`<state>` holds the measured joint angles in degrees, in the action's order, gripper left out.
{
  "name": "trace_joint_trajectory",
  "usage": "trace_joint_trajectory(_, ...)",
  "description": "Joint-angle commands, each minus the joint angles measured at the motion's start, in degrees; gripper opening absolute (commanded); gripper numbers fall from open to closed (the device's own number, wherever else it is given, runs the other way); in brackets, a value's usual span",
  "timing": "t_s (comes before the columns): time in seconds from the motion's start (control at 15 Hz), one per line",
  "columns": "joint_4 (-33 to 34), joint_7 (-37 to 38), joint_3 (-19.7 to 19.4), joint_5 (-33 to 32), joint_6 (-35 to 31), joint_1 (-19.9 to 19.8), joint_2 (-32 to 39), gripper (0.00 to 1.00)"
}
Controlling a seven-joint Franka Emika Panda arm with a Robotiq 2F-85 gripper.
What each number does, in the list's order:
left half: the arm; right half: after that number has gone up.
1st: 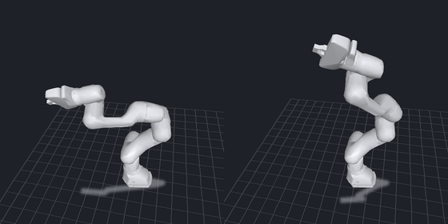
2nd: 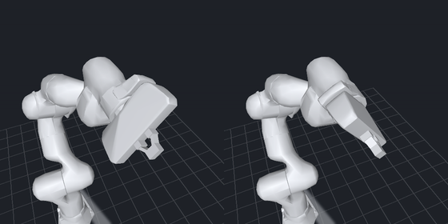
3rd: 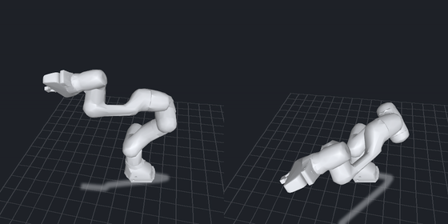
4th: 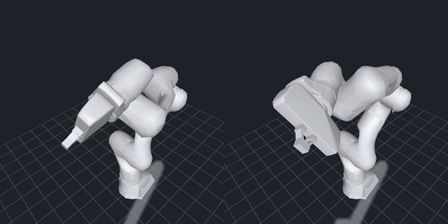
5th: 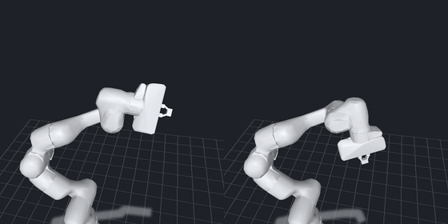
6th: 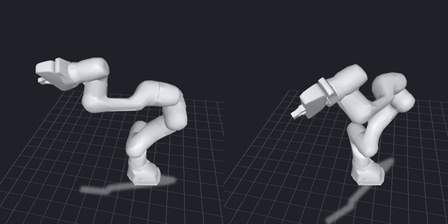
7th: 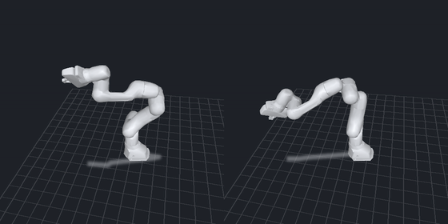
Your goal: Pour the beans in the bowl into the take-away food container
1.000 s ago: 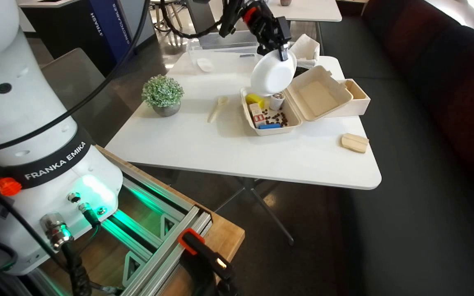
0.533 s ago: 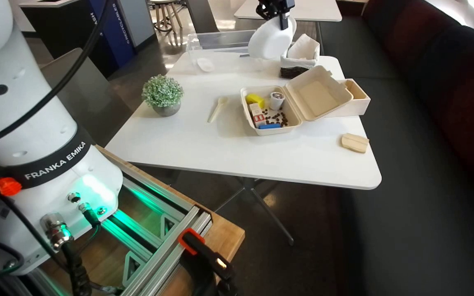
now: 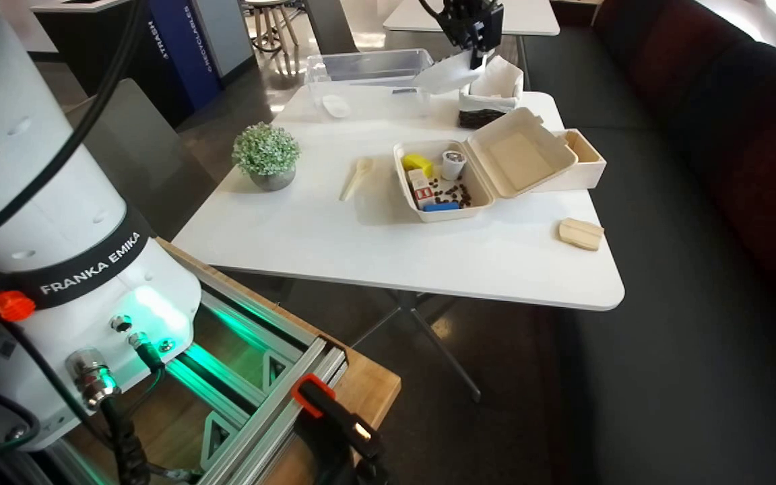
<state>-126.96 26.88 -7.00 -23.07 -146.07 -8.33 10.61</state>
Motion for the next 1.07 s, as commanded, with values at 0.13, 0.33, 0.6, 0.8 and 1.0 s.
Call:
trace_joint_trajectory(0.13,-4.4,-22.1,11.9,24.7,-12.7,-11.6,3.5,0.02)
trace_joint_trajectory(0.33,-1.8,-35.6,23.6,38.5,-12.4,-20.5,8.0,0.02)
trace_joint_trajectory(0.6,2.7,-52.5,33.7,52.1,-6.9,-30.4,13.8,0.02)
trace_joint_trajectory(0.8,6.4,-63.4,31.9,60.1,1.7,-31.5,16.4,0.02)
trace_joint_trajectory(1.0,10.0,-68.6,26.3,63.4,12.1,-29.4,19.0,0.02)
